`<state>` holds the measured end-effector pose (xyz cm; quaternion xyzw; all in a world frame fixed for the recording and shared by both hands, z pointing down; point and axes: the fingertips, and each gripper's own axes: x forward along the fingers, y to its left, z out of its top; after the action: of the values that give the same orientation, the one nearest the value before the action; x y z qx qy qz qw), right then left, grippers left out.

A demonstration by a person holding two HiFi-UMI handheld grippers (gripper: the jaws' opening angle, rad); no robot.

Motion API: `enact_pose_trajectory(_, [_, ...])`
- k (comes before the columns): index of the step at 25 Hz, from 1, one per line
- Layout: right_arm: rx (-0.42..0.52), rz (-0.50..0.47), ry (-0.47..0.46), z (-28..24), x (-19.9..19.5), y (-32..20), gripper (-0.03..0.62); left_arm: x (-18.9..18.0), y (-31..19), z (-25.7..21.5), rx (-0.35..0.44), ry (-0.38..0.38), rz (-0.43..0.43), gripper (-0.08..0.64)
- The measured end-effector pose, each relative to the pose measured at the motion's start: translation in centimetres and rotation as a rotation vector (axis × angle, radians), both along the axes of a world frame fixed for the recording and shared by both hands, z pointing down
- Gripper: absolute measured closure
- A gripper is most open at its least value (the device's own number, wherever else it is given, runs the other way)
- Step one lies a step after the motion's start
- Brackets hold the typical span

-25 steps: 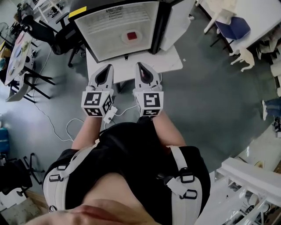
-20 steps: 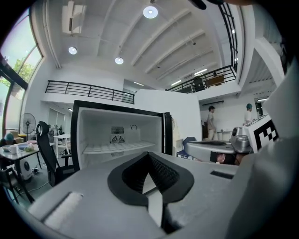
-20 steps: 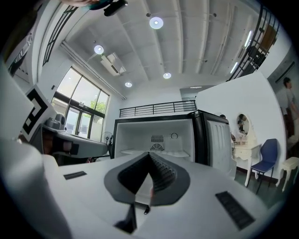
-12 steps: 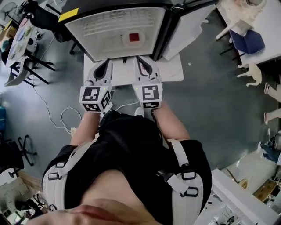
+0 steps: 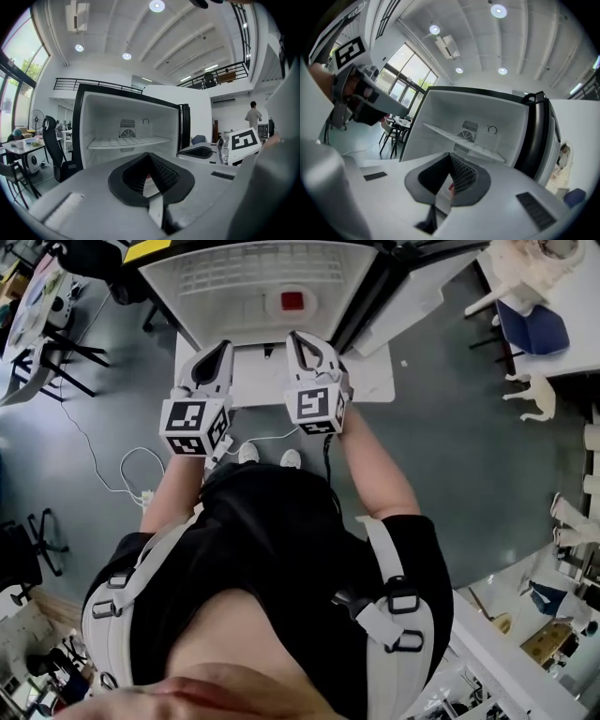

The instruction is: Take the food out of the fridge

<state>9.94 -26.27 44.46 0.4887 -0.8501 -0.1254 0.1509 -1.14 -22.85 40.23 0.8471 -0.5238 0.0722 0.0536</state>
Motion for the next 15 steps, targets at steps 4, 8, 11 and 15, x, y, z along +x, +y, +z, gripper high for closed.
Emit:
enact_pose_trajectory(4, [0.036,-0.027,0.235,3.0,-0.3,-2.5,0.567,-1.2,-0.3,0.4,-0.011,0.005,-0.002,0.557])
enact_pose_trajectory(8, [-0.041,-0.072,0.461,8.0,-0.5,-4.5,0.531,-2.6,-0.2,0.7,-0.019,0.02,-0.022,0.557])
enact_pose_trajectory(11, [-0.116,-0.081,0.58,11.4,-0.3,-5.9,0.526,-3.5,0.1,1.1,-0.031,0.027,-0.041,0.557])
enact_pose_trajectory(15, [-0.22,-0.077,0.692,15.3,0.1,-7.8,0.511,-4.8,0.5,1.7,-0.047,0.03,-0.067,0.557])
